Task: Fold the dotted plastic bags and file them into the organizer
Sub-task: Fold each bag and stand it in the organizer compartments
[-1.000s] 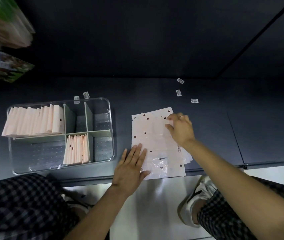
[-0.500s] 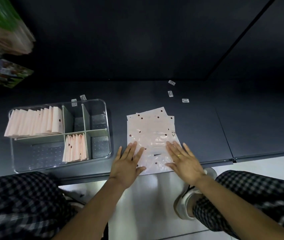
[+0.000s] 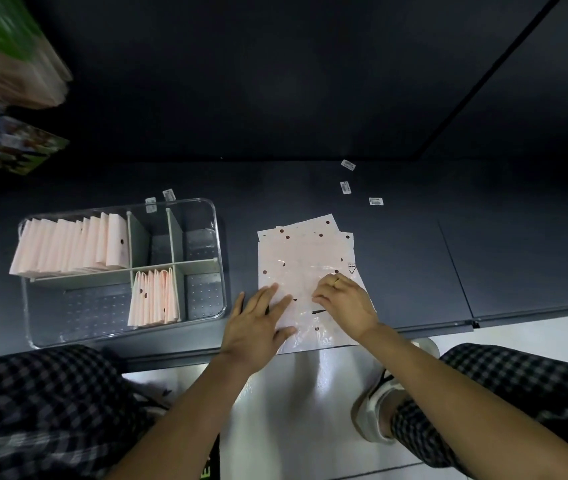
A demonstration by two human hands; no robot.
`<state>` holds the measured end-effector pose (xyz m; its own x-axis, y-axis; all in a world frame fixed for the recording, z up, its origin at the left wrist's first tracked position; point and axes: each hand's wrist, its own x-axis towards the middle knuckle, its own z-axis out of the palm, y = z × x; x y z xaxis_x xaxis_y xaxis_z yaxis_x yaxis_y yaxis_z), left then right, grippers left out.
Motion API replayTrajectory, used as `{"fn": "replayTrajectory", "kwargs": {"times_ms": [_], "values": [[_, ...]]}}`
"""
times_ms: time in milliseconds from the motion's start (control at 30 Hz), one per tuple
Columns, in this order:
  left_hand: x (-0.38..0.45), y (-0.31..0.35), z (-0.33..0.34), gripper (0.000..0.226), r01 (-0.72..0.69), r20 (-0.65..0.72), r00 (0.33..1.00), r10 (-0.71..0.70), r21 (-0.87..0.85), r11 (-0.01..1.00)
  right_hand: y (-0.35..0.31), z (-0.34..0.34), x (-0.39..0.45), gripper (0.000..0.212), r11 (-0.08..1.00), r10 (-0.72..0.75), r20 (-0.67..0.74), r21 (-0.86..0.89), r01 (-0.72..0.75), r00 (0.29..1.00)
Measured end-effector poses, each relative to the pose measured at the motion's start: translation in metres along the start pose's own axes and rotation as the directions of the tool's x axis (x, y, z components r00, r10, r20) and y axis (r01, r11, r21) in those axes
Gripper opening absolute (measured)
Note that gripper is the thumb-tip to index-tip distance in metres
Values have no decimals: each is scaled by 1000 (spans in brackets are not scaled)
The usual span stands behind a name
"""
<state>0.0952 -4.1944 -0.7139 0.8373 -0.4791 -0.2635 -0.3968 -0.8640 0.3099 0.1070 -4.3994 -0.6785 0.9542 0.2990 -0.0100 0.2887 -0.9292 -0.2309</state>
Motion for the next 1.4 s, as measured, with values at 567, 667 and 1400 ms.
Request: {"fn": "replayTrajectory", "kwargs": {"times_ms": [567,667,1400], "values": [[2,8,-25,52,-3,-83,996,-15,-214,977,12,-9,4,16,995,-74,445,96,35,892],[-9,2,-23,38,81,-97,989,-115,-298,951,5,-19,3,13,972,-51,569,217,-90,821],[-8,16,-29,39,244,-173,921,-348,-441,864,-4,-11,34,18,974,148,292,121,-190,945]]}}
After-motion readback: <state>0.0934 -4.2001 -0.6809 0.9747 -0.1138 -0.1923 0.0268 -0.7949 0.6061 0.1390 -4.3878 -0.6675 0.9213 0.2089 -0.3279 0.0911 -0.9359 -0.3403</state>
